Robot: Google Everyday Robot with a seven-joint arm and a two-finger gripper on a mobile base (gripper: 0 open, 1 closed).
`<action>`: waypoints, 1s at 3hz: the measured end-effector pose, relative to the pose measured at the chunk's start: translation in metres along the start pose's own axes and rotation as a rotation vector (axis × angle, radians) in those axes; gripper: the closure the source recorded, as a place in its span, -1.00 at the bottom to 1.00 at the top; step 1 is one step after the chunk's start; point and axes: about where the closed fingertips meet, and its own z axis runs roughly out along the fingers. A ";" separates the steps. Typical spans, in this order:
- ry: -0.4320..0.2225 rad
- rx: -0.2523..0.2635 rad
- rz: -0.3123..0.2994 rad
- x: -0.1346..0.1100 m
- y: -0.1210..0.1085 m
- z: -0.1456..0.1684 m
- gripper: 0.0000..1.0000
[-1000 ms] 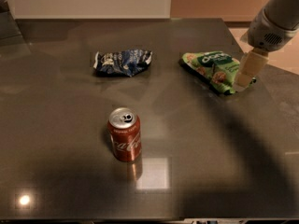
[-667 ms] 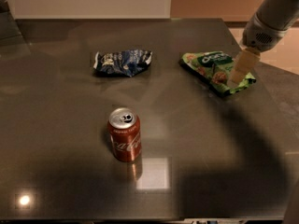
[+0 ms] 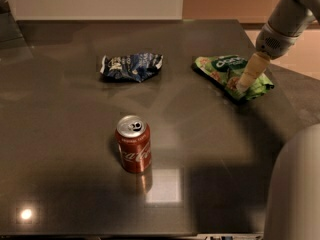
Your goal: Pick green rice chip bag
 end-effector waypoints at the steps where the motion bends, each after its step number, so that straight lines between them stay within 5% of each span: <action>1: 0.023 -0.012 0.074 0.003 -0.008 0.013 -1.00; 3: 0.051 -0.055 0.169 -0.004 -0.010 0.027 -0.16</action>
Offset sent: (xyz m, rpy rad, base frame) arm 0.0030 -0.0096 -0.0245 0.0056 0.1963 -0.1932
